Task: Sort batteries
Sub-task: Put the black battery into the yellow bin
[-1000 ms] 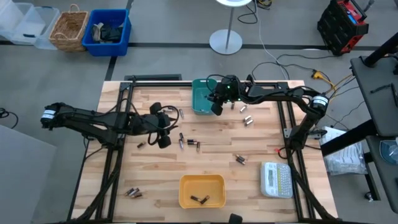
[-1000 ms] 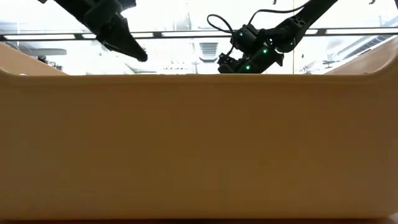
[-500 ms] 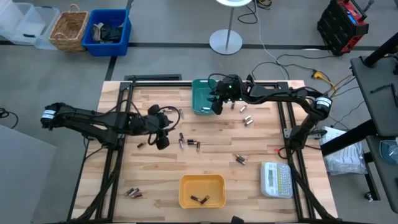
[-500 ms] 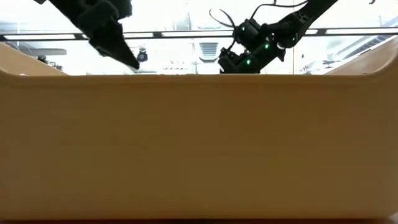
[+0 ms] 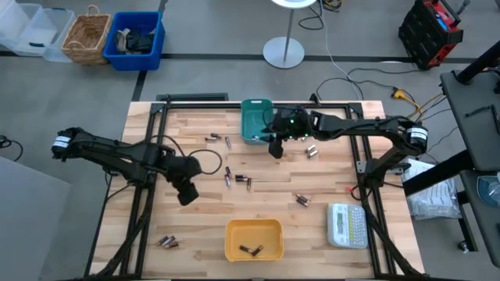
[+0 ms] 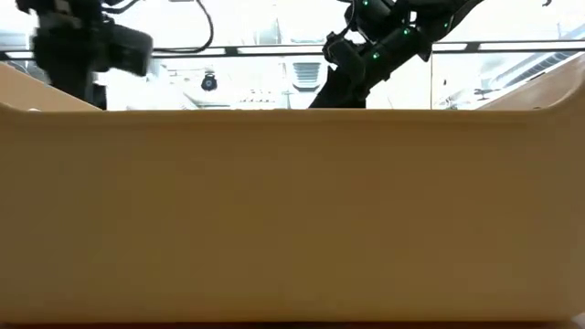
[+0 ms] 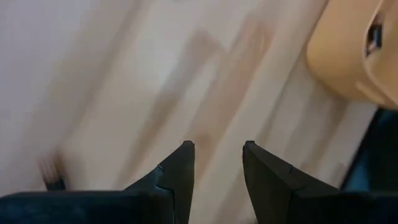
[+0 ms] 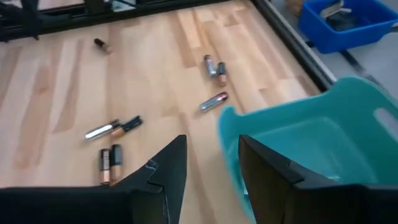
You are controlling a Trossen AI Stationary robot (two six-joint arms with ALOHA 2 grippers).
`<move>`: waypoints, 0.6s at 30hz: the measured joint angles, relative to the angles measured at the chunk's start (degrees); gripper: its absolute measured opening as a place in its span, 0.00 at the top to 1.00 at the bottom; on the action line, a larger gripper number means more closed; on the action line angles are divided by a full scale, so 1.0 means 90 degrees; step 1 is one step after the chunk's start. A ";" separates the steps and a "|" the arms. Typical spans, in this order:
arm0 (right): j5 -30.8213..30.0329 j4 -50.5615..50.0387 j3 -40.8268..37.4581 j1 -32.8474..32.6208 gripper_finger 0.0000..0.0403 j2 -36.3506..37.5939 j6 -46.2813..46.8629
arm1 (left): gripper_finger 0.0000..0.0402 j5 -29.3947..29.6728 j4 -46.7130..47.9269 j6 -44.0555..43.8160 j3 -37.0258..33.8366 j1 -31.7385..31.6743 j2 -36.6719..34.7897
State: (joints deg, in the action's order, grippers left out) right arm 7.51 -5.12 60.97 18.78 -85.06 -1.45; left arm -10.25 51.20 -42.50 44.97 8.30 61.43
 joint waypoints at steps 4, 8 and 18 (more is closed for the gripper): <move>0.0000 -0.0019 0.0063 -0.0118 0.63 0.0000 0.0000 | 0.71 -0.0366 0.0242 -0.0645 0.0000 0.0395 0.0000; 0.0000 -0.0027 0.0075 -0.0159 0.59 0.0010 -0.0002 | 0.71 -0.0713 0.0145 -0.1083 0.0000 0.1049 0.0000; -0.0002 -0.0022 0.0078 -0.0157 0.58 0.0024 -0.0078 | 0.71 -0.0124 -0.1301 -0.1904 0.0000 0.3276 0.0000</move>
State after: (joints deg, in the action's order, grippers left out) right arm 7.49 -5.32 61.67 17.37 -84.84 -2.15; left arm -11.36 39.49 -59.64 44.97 37.78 61.43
